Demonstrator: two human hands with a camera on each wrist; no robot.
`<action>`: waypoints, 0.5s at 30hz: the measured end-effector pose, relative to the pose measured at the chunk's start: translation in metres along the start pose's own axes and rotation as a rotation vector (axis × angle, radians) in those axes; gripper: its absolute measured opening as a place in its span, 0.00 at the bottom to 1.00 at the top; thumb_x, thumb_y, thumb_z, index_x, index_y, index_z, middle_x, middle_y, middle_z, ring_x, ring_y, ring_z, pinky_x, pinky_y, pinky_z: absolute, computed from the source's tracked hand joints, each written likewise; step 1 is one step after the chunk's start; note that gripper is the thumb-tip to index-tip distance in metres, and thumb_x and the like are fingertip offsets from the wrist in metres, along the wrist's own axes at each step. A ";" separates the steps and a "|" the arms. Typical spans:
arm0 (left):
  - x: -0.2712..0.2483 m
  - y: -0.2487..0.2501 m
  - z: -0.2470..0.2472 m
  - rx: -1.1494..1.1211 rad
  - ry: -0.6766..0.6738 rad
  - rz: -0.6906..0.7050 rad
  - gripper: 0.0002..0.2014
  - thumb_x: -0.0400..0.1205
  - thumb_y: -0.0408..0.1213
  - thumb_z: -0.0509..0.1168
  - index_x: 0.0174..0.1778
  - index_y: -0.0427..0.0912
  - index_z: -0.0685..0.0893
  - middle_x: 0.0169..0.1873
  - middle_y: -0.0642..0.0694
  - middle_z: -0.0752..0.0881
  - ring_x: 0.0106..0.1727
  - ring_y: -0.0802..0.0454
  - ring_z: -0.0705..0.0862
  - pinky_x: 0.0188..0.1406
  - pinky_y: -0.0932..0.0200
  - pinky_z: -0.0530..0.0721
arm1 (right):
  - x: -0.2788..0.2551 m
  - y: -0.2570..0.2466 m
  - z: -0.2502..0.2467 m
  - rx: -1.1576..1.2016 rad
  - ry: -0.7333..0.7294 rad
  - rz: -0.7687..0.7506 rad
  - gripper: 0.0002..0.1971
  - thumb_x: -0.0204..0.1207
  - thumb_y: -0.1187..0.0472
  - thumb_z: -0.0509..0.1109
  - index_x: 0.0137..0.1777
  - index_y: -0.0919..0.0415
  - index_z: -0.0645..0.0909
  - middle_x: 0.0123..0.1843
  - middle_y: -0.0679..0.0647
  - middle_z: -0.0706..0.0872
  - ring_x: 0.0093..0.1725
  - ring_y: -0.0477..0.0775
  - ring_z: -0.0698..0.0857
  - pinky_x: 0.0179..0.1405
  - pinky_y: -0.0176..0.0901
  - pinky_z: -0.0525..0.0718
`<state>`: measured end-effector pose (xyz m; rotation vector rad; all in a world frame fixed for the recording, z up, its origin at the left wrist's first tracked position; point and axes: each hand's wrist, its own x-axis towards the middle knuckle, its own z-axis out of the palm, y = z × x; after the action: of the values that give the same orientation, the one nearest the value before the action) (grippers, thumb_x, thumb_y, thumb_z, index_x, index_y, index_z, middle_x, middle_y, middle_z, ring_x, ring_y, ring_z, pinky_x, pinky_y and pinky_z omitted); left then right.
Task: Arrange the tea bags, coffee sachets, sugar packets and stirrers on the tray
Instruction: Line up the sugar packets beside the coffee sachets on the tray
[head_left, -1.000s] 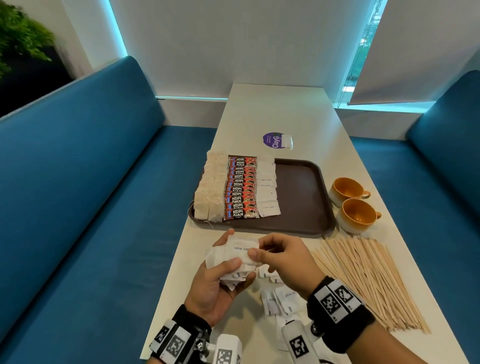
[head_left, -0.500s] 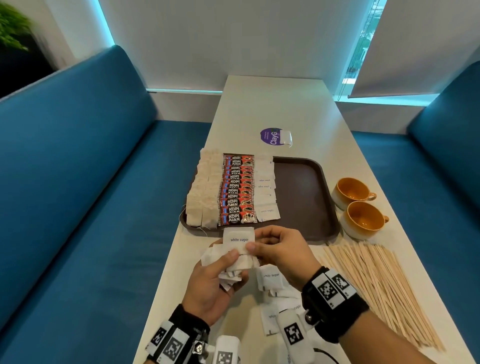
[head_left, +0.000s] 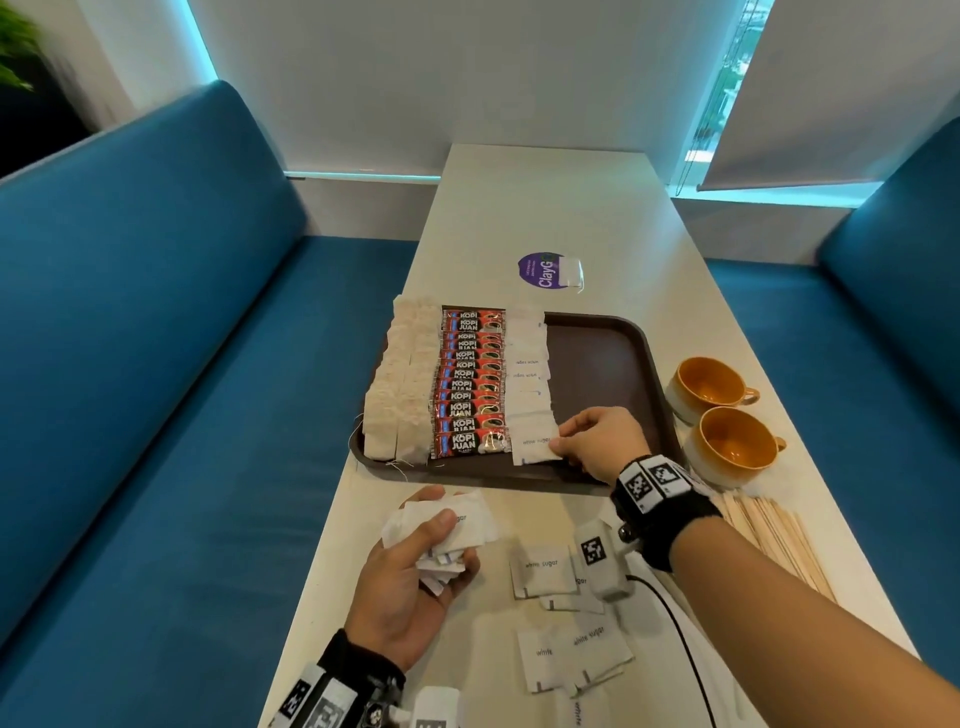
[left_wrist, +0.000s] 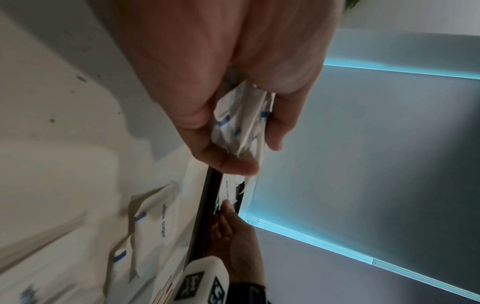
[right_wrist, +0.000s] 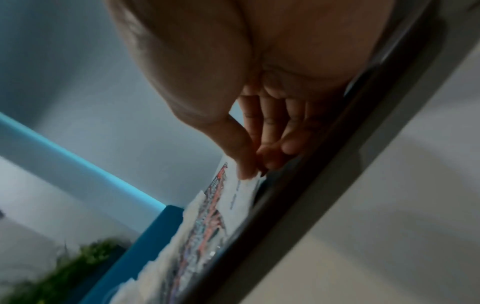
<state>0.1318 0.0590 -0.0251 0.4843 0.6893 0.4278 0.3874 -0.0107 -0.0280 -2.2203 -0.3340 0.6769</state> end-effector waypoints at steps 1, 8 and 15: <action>0.000 0.000 -0.001 -0.007 0.001 0.001 0.15 0.73 0.29 0.72 0.55 0.46 0.87 0.47 0.36 0.90 0.39 0.42 0.88 0.36 0.51 0.90 | 0.001 -0.001 0.002 -0.055 0.012 -0.020 0.09 0.67 0.60 0.87 0.41 0.56 0.88 0.40 0.51 0.92 0.39 0.50 0.89 0.41 0.43 0.88; -0.007 0.008 -0.003 -0.082 -0.042 -0.019 0.17 0.76 0.30 0.69 0.60 0.44 0.88 0.52 0.33 0.89 0.45 0.38 0.87 0.38 0.48 0.91 | -0.025 -0.010 -0.001 -0.063 0.055 -0.159 0.09 0.73 0.54 0.83 0.43 0.56 0.86 0.39 0.50 0.89 0.41 0.49 0.88 0.41 0.41 0.86; -0.011 0.007 0.007 -0.035 -0.156 0.027 0.25 0.69 0.23 0.71 0.61 0.45 0.86 0.59 0.31 0.88 0.45 0.40 0.89 0.38 0.50 0.89 | -0.118 -0.016 0.012 0.388 -0.394 -0.181 0.22 0.65 0.52 0.88 0.50 0.66 0.87 0.35 0.53 0.88 0.32 0.52 0.84 0.29 0.44 0.83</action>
<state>0.1275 0.0567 -0.0105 0.4892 0.5243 0.4219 0.2826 -0.0440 0.0203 -1.6627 -0.5427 0.9880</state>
